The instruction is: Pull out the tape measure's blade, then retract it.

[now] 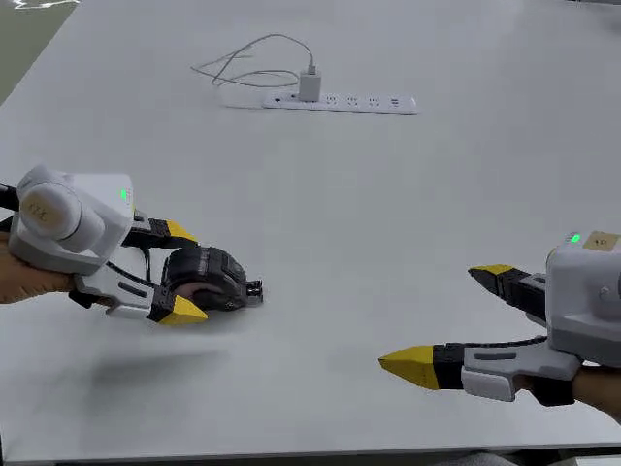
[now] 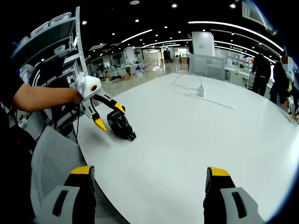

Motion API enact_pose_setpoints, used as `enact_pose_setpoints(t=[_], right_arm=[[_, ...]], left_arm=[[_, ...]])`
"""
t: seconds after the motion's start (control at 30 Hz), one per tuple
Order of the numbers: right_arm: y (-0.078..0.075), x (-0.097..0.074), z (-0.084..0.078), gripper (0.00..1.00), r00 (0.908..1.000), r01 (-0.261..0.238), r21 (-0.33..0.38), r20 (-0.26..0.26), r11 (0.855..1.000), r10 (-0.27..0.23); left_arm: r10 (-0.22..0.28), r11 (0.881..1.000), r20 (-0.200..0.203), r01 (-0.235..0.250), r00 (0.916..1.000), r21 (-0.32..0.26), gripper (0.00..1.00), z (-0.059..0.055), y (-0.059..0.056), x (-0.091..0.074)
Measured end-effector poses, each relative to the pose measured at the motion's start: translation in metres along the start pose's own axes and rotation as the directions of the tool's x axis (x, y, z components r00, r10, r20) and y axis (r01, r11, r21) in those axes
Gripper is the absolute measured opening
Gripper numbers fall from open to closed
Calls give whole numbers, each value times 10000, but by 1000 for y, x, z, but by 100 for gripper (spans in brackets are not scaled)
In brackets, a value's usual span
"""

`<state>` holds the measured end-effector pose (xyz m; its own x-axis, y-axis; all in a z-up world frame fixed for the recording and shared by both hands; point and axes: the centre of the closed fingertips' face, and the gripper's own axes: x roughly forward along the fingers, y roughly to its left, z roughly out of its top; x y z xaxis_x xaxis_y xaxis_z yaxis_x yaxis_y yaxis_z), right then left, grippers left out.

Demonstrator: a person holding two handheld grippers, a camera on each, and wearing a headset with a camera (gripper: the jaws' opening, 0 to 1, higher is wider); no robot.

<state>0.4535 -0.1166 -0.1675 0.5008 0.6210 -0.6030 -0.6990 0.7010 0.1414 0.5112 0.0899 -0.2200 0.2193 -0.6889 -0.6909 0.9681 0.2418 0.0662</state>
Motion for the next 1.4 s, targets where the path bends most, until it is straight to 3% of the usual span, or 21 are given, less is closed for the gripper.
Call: enact_pose_setpoints(t=[0.57,0.97,1.4], right_arm=[[1,9,2,97,9998,-188,-75,-36,9998,188],[1,17,-1,96,9994,-338,-79,-127,9994,337],[13,51,-1,80,9895,-1375,-874,-576,9866,1328]], left_arm=[[278,9995,-656,-268,9975,158,33,-2,10,7],[160,9999,-646,-157,9978,50,30,-3,9,8],[71,9998,-590,-61,9982,174,29,-2,9,9]])
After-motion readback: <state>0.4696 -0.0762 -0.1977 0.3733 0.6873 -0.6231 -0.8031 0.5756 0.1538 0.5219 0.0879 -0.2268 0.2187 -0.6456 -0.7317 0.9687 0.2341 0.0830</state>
